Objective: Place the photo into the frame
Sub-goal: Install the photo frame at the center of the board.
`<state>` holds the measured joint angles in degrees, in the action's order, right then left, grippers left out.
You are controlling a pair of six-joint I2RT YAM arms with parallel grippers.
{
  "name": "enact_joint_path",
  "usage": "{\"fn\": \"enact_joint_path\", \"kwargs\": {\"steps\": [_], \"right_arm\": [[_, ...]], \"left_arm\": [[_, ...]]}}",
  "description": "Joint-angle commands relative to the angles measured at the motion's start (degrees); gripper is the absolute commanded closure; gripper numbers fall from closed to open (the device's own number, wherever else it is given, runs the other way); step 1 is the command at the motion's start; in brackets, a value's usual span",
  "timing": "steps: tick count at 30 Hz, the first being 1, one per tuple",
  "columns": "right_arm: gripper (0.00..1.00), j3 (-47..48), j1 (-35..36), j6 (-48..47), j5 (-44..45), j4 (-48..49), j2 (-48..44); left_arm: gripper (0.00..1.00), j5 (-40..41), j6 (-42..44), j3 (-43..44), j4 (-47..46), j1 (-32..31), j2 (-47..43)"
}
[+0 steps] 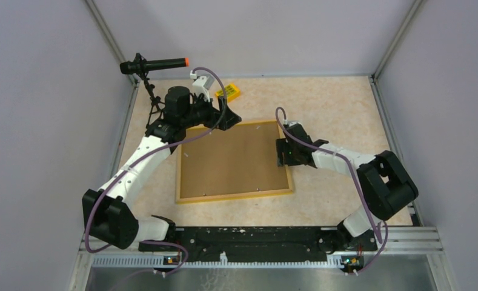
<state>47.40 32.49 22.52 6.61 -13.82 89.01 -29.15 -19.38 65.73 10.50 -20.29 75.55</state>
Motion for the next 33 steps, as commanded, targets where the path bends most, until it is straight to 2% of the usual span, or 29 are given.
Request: {"fn": "enact_joint_path", "kwargs": {"steps": [1,3,9,14,20,27,28,33], "right_arm": [[0.37,2.91,1.44,-0.17,3.28,-0.21,1.82],[0.38,3.2,1.63,0.38,4.04,-0.26,2.43],[0.5,3.44,1.96,3.37,5.94,-1.67,3.27],[0.77,3.58,1.96,7.13,5.8,-3.64,3.92],[0.99,3.07,2.05,11.56,6.23,-5.44,2.89],[1.0,2.98,2.22,12.58,3.95,-4.81,-1.4],[0.96,3.0,2.23,11.8,3.44,-4.36,-2.32],[0.33,4.77,2.16,3.55,7.35,-0.64,-3.68]], "left_arm": [[0.01,-0.64,0.17,-0.4,-2.23,0.19,0.1],[0.01,-0.68,0.22,-0.42,-2.25,0.18,0.11],[0.01,-0.63,0.3,-0.43,-2.3,0.17,0.3],[0.01,-0.69,0.22,-0.48,-2.31,0.12,0.11],[0.01,-1.06,0.0,-0.42,-2.37,0.17,0.06],[0.01,-1.1,-0.05,-0.48,-2.38,0.17,-0.12],[0.01,-1.13,-0.05,-0.46,-2.43,0.17,-0.14],[0.01,-1.64,-0.33,-0.43,-2.51,0.17,-0.15]]}}
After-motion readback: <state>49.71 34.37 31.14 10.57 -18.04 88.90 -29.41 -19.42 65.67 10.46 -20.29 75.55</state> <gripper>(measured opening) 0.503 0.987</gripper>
